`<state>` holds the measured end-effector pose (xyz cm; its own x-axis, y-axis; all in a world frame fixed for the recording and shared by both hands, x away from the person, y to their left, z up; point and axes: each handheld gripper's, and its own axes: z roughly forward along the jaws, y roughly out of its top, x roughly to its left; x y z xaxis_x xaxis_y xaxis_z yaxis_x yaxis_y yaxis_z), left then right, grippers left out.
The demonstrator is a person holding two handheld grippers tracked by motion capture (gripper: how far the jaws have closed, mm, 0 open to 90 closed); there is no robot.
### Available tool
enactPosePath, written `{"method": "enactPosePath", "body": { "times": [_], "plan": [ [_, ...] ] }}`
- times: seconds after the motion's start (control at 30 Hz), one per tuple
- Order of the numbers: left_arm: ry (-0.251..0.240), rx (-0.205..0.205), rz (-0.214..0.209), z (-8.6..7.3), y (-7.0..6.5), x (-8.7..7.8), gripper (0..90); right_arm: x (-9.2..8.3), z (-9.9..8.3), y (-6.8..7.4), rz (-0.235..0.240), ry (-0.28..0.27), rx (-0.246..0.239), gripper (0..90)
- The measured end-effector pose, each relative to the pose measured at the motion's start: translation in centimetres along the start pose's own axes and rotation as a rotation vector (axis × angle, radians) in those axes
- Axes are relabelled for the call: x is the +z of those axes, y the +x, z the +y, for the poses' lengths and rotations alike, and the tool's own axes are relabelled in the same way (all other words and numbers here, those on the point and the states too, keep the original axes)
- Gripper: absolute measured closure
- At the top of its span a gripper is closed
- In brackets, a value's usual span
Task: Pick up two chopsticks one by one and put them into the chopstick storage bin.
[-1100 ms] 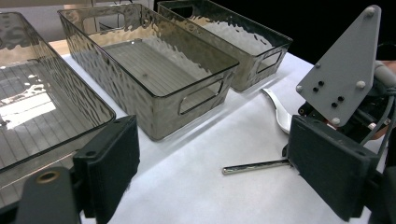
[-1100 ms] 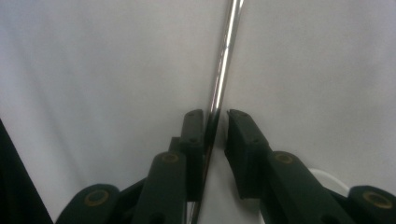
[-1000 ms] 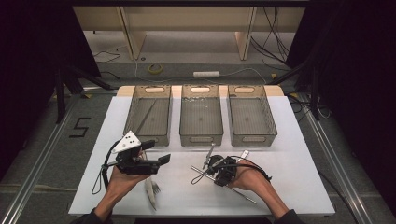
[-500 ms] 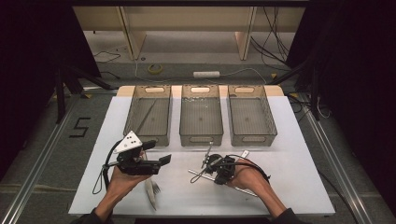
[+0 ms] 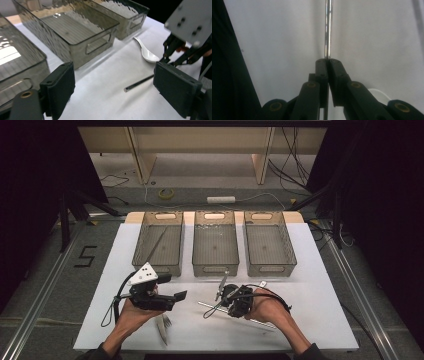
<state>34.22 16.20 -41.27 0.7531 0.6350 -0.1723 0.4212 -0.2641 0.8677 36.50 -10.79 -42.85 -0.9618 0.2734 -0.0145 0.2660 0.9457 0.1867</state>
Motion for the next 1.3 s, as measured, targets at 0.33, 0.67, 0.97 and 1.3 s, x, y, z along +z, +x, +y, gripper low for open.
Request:
{"method": "enactPosePath", "body": {
  "times": [0.33,0.67,0.97,1.3],
  "plan": [
    [0.090,0.086,-0.088,-0.2,-1.7,1.6,17.7,-2.2,0.1,0.8,-0.021,-0.035,-0.058,86.2],
    [0.210,0.218,-0.151,-0.7,-3.7,3.2,21.9,-2.6,0.8,2.1,-0.014,-0.051,-0.123,86.2],
    [0.253,0.259,-0.197,-1.0,-4.1,3.6,32.8,-2.8,1.3,3.2,-0.017,-0.071,-0.164,86.2],
    [0.292,0.307,-0.247,-1.3,-4.5,3.8,46.4,-2.8,1.5,3.7,-0.013,-0.059,-0.191,86.2]
  ]
}}
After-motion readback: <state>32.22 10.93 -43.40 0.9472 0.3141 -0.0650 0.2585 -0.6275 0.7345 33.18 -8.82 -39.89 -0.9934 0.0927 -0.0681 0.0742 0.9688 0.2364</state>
